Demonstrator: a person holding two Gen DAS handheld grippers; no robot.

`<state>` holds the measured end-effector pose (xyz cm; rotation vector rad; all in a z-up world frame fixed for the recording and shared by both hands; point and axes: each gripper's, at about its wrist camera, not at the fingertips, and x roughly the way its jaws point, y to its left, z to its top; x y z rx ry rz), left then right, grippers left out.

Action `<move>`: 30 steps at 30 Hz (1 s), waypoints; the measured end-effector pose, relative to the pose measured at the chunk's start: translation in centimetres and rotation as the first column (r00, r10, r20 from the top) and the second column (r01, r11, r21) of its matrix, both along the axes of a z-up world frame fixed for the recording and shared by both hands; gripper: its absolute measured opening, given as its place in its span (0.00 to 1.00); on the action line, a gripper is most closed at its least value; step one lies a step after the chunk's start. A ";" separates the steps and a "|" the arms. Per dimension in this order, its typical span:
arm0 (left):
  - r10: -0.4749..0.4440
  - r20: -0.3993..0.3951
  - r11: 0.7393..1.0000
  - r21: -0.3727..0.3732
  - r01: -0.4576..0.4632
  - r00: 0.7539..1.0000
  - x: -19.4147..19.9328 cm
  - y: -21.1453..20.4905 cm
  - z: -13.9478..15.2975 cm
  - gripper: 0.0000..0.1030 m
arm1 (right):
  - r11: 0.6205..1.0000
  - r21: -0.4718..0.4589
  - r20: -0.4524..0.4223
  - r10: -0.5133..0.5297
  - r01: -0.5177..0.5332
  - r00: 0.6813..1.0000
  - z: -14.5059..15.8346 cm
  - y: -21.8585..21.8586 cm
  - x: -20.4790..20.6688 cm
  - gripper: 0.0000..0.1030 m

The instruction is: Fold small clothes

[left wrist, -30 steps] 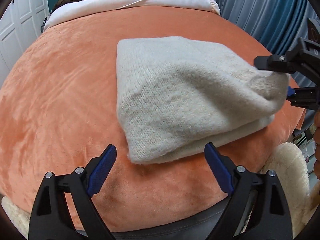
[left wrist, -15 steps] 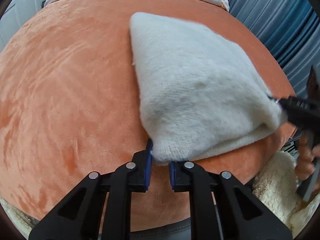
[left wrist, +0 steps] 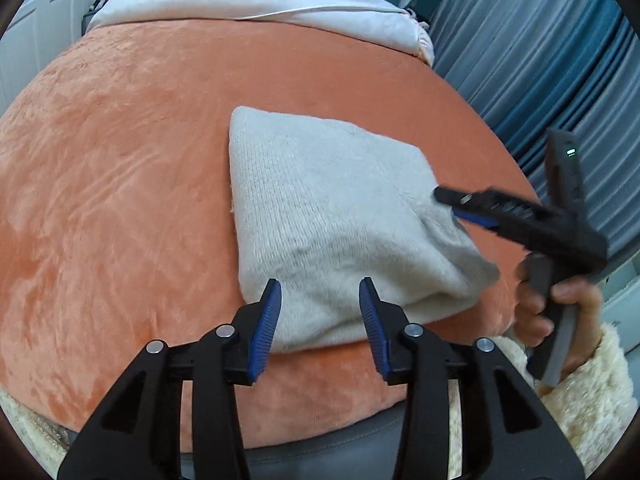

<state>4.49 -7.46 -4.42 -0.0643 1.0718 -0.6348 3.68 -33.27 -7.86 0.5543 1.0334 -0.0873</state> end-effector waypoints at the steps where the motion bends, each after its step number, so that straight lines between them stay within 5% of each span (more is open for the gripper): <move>1: 0.012 -0.027 1.000 -0.006 -0.012 1.000 0.5 -0.2 -0.5 0.38 | 1.000 -0.011 -0.032 0.002 -0.003 0.999 -0.9 0.3 0.6 0.55; 4: 0.030 -0.096 0.999 -0.023 -0.033 0.995 1.9 -0.2 -2.1 0.37 | 0.999 0.037 -0.007 0.024 -0.024 1.000 -0.9 0.8 1.2 0.11; 9: -0.009 -0.107 0.999 0.035 0.013 0.994 1.4 -1.0 -3.3 0.35 | 0.986 0.160 0.237 -0.080 0.042 0.968 5.6 -2.4 -2.9 0.08; 11: -0.020 -0.106 0.999 0.046 0.024 0.994 1.2 -1.4 -3.7 0.35 | 0.994 0.085 0.155 -0.088 0.076 0.984 3.3 -3.0 -3.0 0.08; 13: -0.033 -0.086 0.997 0.073 0.039 0.996 1.1 -1.9 -4.1 0.35 | 0.999 0.009 -0.043 -0.038 0.039 0.998 -2.3 -2.4 -2.0 0.08; 16: -0.057 -0.061 0.993 0.101 0.063 0.996 0.6 -2.4 -3.6 0.36 | 0.997 0.040 0.007 -0.073 0.073 0.997 -1.5 -2.4 -2.7 0.12; 20: -0.049 -0.045 0.999 0.004 0.049 0.998 0.0 -0.9 -0.1 0.43 | 0.992 0.021 0.099 -0.122 0.121 0.988 3.1 -2.0 -5.1 0.23; 23: -0.014 0.002 1.000 -0.013 0.014 1.000 0.9 -0.4 1.5 0.50 | 0.994 0.053 0.106 -0.097 0.092 0.990 4.0 -0.8 -7.4 0.40; 25: 0.002 -0.010 1.000 0.000 -0.002 1.000 2.1 -1.0 0.9 0.50 | 0.996 0.068 0.064 -0.065 0.061 0.996 2.8 0.3 -8.2 0.43; 27: 0.011 -0.049 0.999 0.032 -0.010 0.999 2.9 -2.0 -0.9 0.50 | 0.999 -0.005 -0.020 -0.034 0.034 0.999 0.7 1.6 -8.1 0.16; 28: 0.015 -0.071 0.997 0.072 -0.010 0.997 3.1 -2.5 -2.1 0.51 | 0.997 -0.069 -0.074 -0.034 0.029 0.997 -0.3 1.4 -9.1 0.12; 30: 0.020 -0.057 0.991 0.133 -0.012 0.998 2.7 -3.0 -3.2 0.52 | 0.998 -0.039 -0.062 -0.057 0.055 0.996 -0.3 1.2 -10.3 0.08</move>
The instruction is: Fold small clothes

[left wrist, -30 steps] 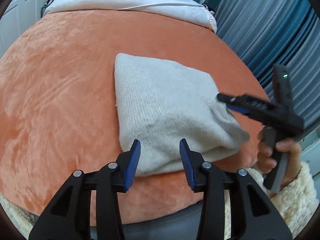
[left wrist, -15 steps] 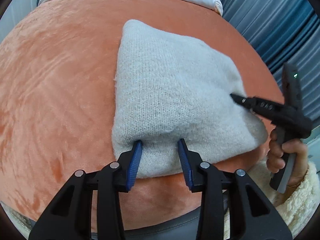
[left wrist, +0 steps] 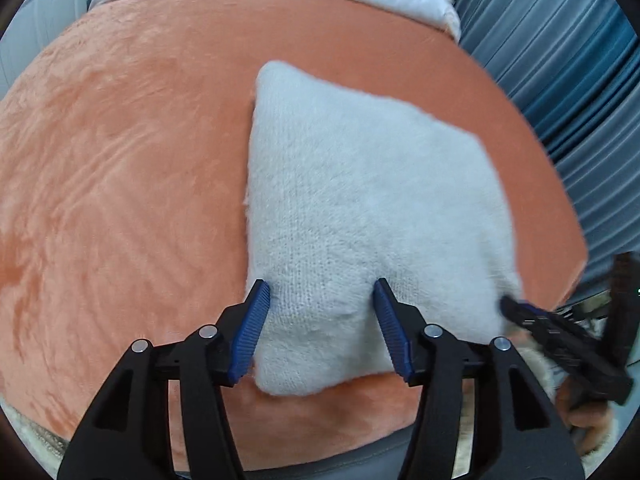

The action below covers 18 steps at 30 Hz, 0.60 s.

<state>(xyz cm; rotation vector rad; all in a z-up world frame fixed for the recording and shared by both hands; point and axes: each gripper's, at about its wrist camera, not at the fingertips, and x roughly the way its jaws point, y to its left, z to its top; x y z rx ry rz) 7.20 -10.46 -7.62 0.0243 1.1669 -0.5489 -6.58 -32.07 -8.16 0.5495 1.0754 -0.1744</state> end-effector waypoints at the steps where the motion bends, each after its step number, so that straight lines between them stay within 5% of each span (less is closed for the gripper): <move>1: -0.006 0.003 1.000 0.016 0.006 1.000 -0.3 -0.1 -0.2 0.53 | 0.999 0.020 -0.003 -0.031 0.031 1.000 -0.1 -0.3 -0.8 0.08; 6: -0.005 -0.049 0.998 0.056 0.008 0.999 -0.9 0.2 -2.1 0.59 | 1.000 -0.016 -0.074 0.011 -0.012 0.997 -1.7 0.4 -0.7 0.08; 13: 0.005 -0.047 1.000 0.031 -0.004 0.999 -0.8 0.8 -1.8 0.60 | 0.999 0.009 0.113 -0.051 0.050 0.992 5.0 -1.9 2.0 0.23; 18: 0.019 -0.047 0.999 0.031 -0.018 0.999 -0.9 0.6 -1.9 0.62 | 0.997 -0.067 0.000 -0.022 0.022 1.000 1.2 -2.5 7.9 0.30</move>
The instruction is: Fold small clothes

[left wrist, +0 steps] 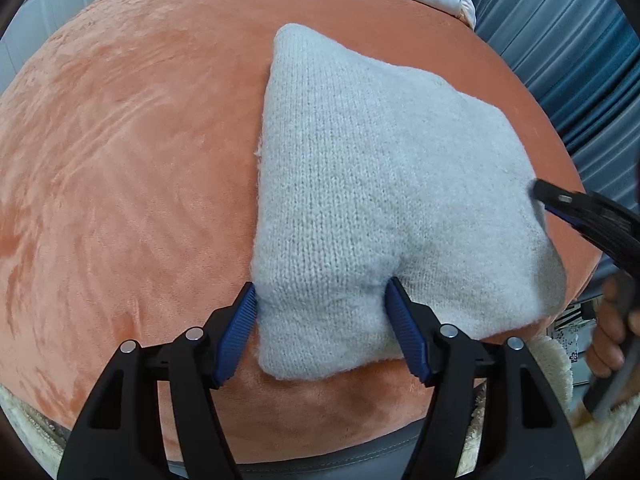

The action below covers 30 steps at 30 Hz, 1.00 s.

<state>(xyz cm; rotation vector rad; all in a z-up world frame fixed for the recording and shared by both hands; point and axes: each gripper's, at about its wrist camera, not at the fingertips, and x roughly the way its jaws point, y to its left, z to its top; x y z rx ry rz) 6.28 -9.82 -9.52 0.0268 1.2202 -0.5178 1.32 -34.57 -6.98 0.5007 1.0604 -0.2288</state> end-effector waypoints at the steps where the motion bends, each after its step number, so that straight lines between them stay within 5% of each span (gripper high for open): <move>1: 0.000 -0.002 1.000 -0.002 0.000 1.000 0.0 0.1 0.0 0.62 | 1.000 0.003 -0.029 0.014 -0.014 0.999 -1.1 -0.1 0.8 0.16; 6: -0.010 -0.017 1.000 -0.017 0.010 1.000 0.1 0.1 -0.4 0.63 | 0.998 0.015 0.105 -0.056 0.055 0.993 0.9 -2.2 -0.3 0.07; 10: -0.006 -0.033 1.000 -0.021 0.005 0.999 0.5 -0.2 -1.1 0.67 | 1.000 -0.025 -0.028 -0.006 0.005 1.000 -3.7 -1.9 1.1 0.09; 14: -0.017 -0.006 1.000 -0.020 0.017 1.000 0.2 0.6 0.9 0.65 | 0.997 -0.070 0.084 -0.034 0.040 0.996 2.3 -0.2 -0.8 0.12; 18: -0.032 0.054 0.999 0.003 0.032 0.998 -1.0 1.3 3.1 0.65 | 0.994 -0.059 0.167 0.098 -0.089 0.981 6.4 4.4 -0.6 0.13; 20: -0.039 0.073 0.999 0.035 0.037 0.997 -1.6 1.6 3.5 0.65 | 0.978 -0.076 0.139 0.204 -0.195 0.969 6.2 7.5 0.8 0.13; 24: -0.001 0.080 0.996 0.085 -0.006 0.997 -1.8 3.1 3.7 0.65 | 0.940 -0.033 -0.067 0.336 -0.339 0.940 -1.5 13.0 3.8 0.13; 25: 0.008 0.077 0.995 0.095 -0.015 0.997 -1.8 3.5 3.8 0.65 | 0.938 -0.073 -0.055 0.336 -0.339 0.940 -1.8 13.8 3.5 0.13; 30: 0.004 0.101 0.992 0.122 -0.016 0.995 -2.3 3.7 4.3 0.65 | 0.971 -0.071 0.045 0.230 -0.227 0.972 3.1 11.7 0.5 0.12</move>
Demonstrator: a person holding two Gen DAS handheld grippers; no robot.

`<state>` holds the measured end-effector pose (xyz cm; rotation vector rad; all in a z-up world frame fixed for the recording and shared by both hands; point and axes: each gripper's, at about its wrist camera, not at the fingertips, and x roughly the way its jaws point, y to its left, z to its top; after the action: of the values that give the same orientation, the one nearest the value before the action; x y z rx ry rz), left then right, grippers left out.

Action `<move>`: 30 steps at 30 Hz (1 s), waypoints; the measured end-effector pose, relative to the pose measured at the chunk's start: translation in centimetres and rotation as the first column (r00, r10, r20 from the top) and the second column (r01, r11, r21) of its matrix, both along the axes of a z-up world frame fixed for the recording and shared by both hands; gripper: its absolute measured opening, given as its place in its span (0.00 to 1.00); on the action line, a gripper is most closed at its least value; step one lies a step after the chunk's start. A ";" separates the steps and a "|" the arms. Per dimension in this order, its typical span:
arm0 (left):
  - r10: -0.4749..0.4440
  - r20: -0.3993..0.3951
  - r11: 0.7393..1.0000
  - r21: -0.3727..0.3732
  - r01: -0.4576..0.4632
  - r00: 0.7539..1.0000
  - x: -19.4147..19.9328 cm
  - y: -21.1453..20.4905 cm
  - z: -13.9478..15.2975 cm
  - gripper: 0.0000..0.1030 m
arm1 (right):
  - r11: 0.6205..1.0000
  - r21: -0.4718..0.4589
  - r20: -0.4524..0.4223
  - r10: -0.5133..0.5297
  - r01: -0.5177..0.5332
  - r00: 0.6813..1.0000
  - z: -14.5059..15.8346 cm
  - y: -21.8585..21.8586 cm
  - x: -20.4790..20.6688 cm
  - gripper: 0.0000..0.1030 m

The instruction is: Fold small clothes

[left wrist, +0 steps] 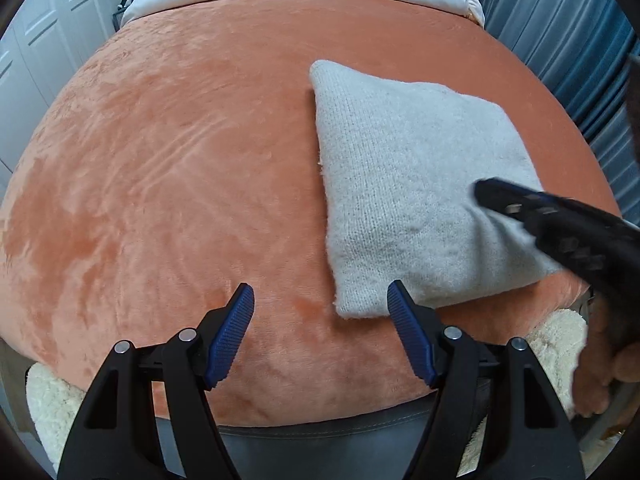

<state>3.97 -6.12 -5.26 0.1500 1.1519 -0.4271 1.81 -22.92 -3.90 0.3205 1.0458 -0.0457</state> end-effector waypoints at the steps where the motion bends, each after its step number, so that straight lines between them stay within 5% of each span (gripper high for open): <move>1: -0.003 -0.002 1.000 -0.007 0.003 1.000 0.0 -0.2 0.0 0.65 | 0.998 -0.035 -0.012 -0.054 0.053 0.998 -0.2 -1.1 -1.0 0.12; 3: -0.012 -0.004 1.000 -0.015 0.012 1.000 -0.2 -0.6 0.0 0.65 | 0.991 -0.074 -0.084 -0.115 0.109 0.990 -2.3 -2.7 -2.1 0.12; 5: -0.027 0.001 1.000 -0.016 0.027 1.000 -0.3 -1.2 0.0 0.65 | 0.989 0.004 -0.148 -0.147 0.149 0.978 -5.1 -4.7 -3.5 0.06; 7: -0.043 0.004 0.999 -0.007 0.043 0.999 -0.7 -1.9 0.0 0.65 | 0.975 0.097 -0.106 -0.191 0.201 0.976 -3.7 -5.8 -5.0 0.06; 10: -0.055 0.002 0.998 -0.003 0.055 0.998 -1.1 -2.5 0.0 0.65 | 0.964 0.035 -0.037 -0.264 0.265 0.964 -1.8 -7.1 -7.1 0.07; 14: -0.060 -0.020 0.998 -0.002 0.060 0.998 -1.3 -3.3 -0.6 0.65 | 0.969 0.052 -0.161 -0.232 0.243 0.959 -6.7 -7.9 -6.8 0.00; 16: -0.066 -0.033 0.998 -0.014 0.066 0.997 -1.3 -3.4 -0.7 0.65 | 0.969 0.048 -0.128 -0.235 0.242 0.964 -5.5 -7.8 -7.3 0.00; 19: -0.058 -0.039 0.997 -0.059 0.055 0.998 -1.1 -3.1 -0.4 0.69 | 0.950 0.117 -0.026 -0.289 0.290 0.957 -2.5 -9.0 -7.8 0.06; 22: -0.043 -0.051 0.996 -0.076 0.039 0.998 -0.6 -3.3 -0.6 0.69 | 0.944 0.102 -0.001 -0.317 0.315 0.949 -1.6 -10.5 -7.0 0.31; 30: -0.058 -0.064 0.995 -0.090 0.052 0.996 -0.8 -3.6 -1.0 0.71 | 0.953 0.126 -0.064 -0.269 0.275 0.961 -5.0 -10.9 -3.9 0.38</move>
<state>3.20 -9.73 -6.25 0.0914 1.1942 -0.5341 -2.10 -33.77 -8.94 0.5877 1.0462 -0.2325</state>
